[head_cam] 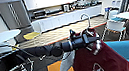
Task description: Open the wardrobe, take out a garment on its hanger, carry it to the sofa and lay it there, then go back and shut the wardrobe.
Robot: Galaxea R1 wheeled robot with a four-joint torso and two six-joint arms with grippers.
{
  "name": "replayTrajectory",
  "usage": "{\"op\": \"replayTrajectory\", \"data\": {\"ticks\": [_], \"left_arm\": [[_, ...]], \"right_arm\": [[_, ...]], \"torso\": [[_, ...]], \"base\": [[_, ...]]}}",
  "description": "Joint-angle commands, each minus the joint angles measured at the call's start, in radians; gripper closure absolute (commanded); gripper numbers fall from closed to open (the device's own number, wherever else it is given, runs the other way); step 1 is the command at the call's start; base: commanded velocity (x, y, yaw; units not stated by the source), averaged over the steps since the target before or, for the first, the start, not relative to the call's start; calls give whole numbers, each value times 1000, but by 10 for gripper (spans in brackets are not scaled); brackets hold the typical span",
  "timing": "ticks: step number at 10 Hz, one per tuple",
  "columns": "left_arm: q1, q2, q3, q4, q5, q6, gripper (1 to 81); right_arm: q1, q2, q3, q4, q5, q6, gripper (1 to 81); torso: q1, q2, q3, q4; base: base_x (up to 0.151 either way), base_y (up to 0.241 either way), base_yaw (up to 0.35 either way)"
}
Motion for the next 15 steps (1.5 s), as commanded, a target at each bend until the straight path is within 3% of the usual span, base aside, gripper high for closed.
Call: {"op": "replayTrajectory", "data": {"ticks": [1, 15], "left_arm": [[-175, 6, 24, 43, -88, 25, 811], [-175, 9, 23, 42, -68, 25, 811]], "right_arm": [[24, 4, 2, 8, -54, 0, 10], [30, 4, 4, 6, -56, -1, 10]], "torso": [[0, 0, 0, 0], [0, 0, 0, 0]], "base": [[0, 0, -229], [0, 0, -225]]}}
